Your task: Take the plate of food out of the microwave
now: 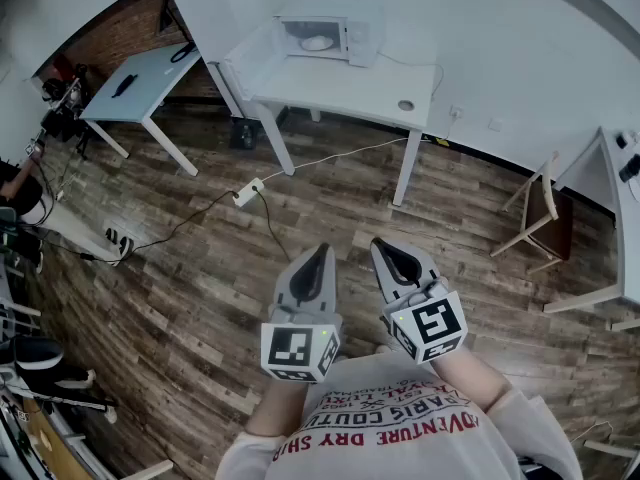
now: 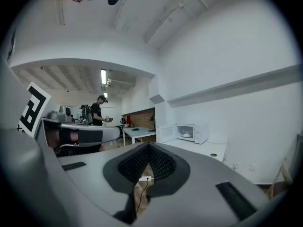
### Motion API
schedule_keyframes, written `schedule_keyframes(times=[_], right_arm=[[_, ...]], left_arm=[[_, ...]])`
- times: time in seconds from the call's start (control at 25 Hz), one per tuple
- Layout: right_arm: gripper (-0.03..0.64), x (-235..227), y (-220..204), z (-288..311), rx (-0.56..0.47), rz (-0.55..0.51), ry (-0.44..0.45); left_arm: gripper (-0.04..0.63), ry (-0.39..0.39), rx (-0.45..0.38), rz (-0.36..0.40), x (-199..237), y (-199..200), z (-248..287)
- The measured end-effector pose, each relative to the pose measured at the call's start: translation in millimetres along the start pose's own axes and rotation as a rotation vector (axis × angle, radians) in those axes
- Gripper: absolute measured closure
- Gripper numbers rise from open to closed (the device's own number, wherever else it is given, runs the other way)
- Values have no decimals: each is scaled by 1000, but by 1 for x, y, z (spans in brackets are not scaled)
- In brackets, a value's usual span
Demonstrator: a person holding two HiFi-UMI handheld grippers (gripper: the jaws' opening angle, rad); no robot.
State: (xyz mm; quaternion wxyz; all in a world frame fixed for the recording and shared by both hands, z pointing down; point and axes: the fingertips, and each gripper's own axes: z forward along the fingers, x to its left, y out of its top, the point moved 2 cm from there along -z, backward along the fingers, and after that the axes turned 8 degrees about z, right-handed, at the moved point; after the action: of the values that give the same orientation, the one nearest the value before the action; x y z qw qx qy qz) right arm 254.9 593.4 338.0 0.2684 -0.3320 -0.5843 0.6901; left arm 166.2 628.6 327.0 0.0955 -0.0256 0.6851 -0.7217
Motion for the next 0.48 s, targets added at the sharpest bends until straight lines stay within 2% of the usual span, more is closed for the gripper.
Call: schedule_keyframes(times=[0.48], right_arm=[[606,-22,-3,5,6,29,15]], left_arm=[[589,2,14,-3,-9,-4,24]])
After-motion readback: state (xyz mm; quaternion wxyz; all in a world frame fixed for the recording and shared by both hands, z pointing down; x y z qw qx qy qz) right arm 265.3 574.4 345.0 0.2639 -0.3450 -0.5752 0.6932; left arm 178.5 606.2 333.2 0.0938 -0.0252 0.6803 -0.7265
